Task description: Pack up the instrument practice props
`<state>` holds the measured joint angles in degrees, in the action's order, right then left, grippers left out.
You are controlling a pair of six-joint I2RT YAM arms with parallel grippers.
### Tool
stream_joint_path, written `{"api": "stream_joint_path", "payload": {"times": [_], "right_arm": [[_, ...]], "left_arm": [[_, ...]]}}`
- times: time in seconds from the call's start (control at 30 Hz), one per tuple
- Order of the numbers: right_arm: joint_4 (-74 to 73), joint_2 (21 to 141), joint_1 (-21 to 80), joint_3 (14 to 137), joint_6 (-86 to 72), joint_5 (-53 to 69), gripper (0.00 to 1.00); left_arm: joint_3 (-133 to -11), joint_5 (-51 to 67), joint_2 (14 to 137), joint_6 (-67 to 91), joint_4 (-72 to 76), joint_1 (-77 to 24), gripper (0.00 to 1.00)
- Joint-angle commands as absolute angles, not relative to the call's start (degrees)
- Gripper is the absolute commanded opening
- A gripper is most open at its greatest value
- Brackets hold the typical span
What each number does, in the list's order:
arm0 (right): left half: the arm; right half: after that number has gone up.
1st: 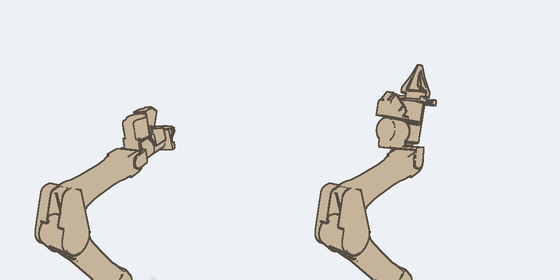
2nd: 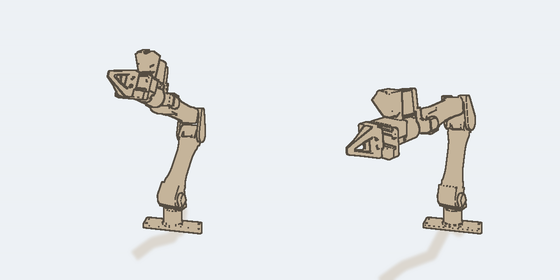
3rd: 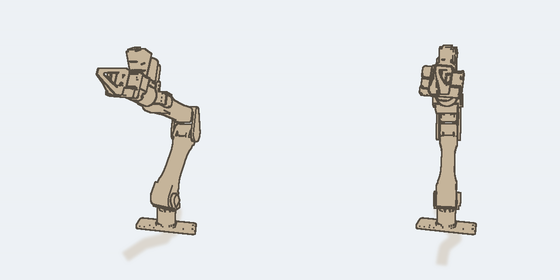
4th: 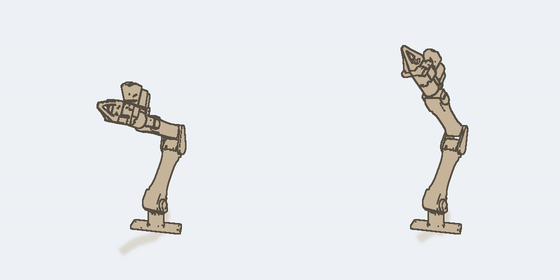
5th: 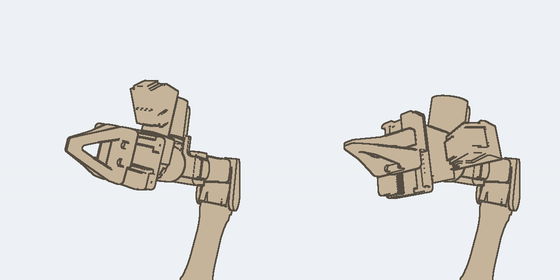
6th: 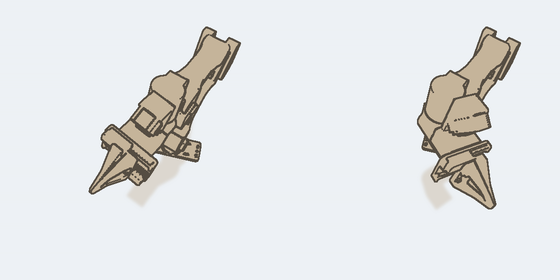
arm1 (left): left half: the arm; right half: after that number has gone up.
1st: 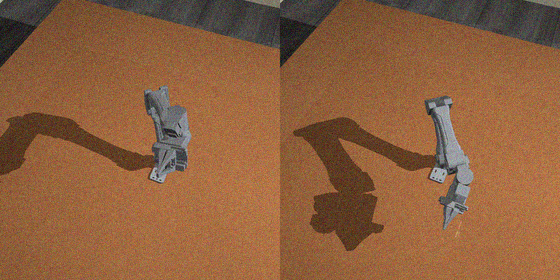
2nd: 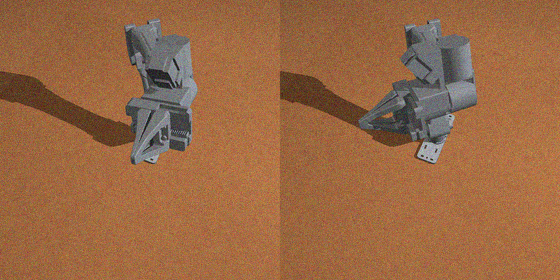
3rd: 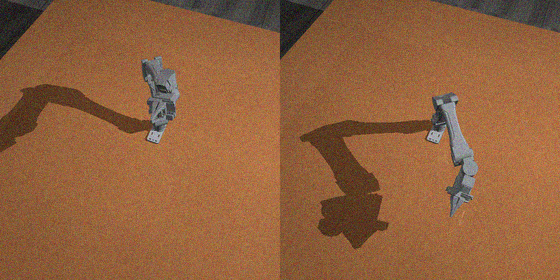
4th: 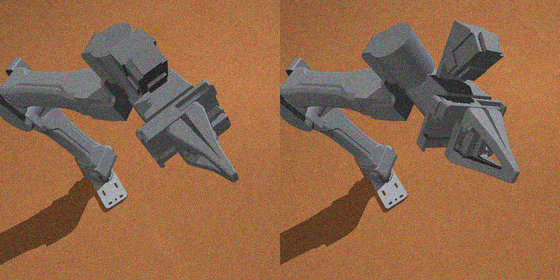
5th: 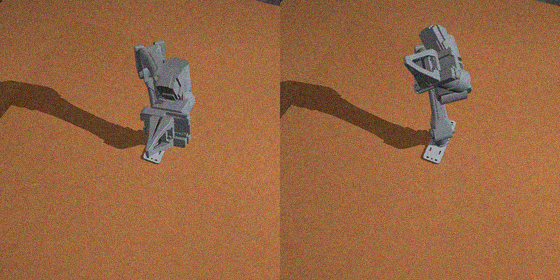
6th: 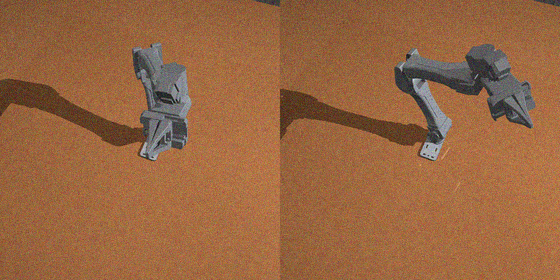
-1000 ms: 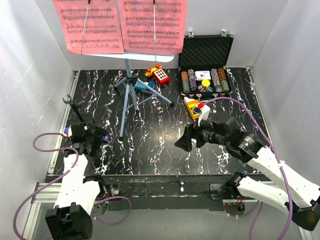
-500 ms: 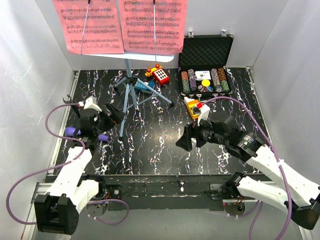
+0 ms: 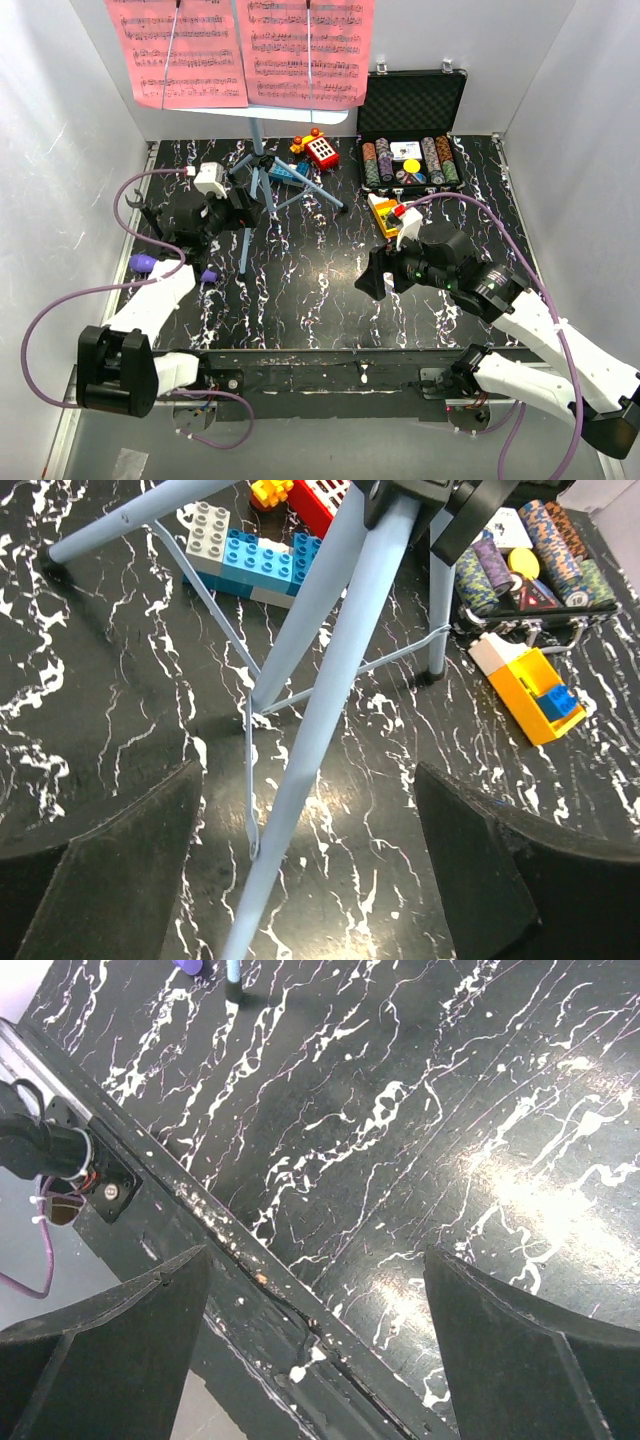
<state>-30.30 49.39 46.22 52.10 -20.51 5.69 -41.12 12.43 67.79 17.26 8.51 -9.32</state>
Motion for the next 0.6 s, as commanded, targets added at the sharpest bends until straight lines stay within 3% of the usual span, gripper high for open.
{"api": "stream_joint_path", "payload": {"times": [0.0, 0.2, 0.57], "right_arm": [[-29.62, 49.48, 46.05, 55.63, -19.42, 4.57, 0.94], [-31.02, 50.45, 46.05, 57.48, -19.42, 4.48, 0.94], [-33.49, 48.08, 46.06, 57.74, -19.60, 2.90, 0.94]], "left_arm": [[-44.73, 13.00, 70.48, 10.38, 11.95, -10.37, 0.84], [-46.67, 11.35, 74.17, 2.91, 10.55, -14.67, 0.80], [-46.23, 6.77, 77.34, 0.26, 9.49, -17.31, 0.55]]}}
